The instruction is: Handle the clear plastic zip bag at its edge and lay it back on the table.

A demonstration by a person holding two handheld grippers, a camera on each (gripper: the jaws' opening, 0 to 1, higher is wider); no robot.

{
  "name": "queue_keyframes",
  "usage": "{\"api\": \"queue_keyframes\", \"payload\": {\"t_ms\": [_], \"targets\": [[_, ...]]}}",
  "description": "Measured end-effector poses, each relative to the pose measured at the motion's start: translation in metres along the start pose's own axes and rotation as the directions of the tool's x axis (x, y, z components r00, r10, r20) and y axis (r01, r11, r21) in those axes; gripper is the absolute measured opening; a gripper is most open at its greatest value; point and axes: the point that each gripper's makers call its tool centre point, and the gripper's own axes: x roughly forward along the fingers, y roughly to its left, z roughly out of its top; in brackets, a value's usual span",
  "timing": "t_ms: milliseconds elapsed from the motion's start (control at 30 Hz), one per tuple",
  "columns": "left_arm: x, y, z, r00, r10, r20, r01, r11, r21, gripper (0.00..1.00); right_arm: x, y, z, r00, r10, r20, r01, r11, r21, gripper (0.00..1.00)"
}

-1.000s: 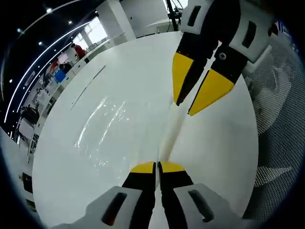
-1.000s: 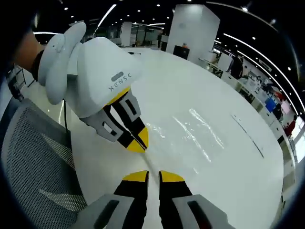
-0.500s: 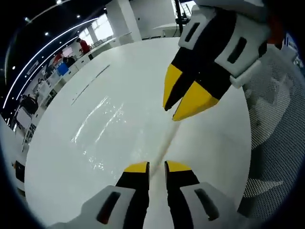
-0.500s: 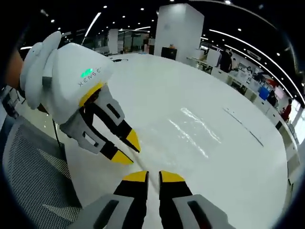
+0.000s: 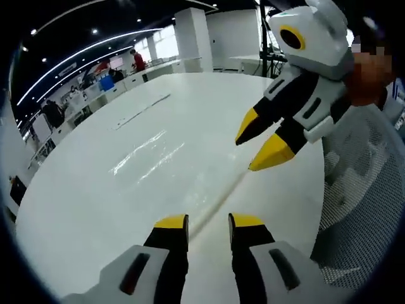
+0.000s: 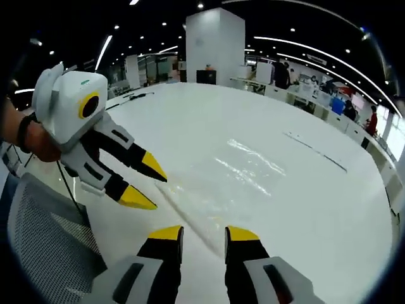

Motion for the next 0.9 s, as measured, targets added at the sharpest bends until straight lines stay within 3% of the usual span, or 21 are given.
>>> {"api": "queue_keyframes", "payload": {"t_ms": [233,567,900], "targets": [[-0.015,0.011,-0.002,0.998,0.033,0.052,-0.028,0.996,-0.087,0.35,-0.007,-0.009,-0.005,1.000,-0.010,0.027,0.009,0.998,0.058,0.37],[-0.034,0.028,-0.014,0.995,0.075,0.071,-0.062,0.984,-0.169,0.47,-0.024,-0.012,-0.015,0.998,-0.022,0.056,0.016,0.994,0.109,0.50],[-0.047,0.020,-0.038,0.994,0.091,0.067,-0.075,0.976,-0.205,0.61,-0.041,-0.016,-0.032,0.997,-0.032,0.065,0.021,0.987,0.161,0.64]]}}
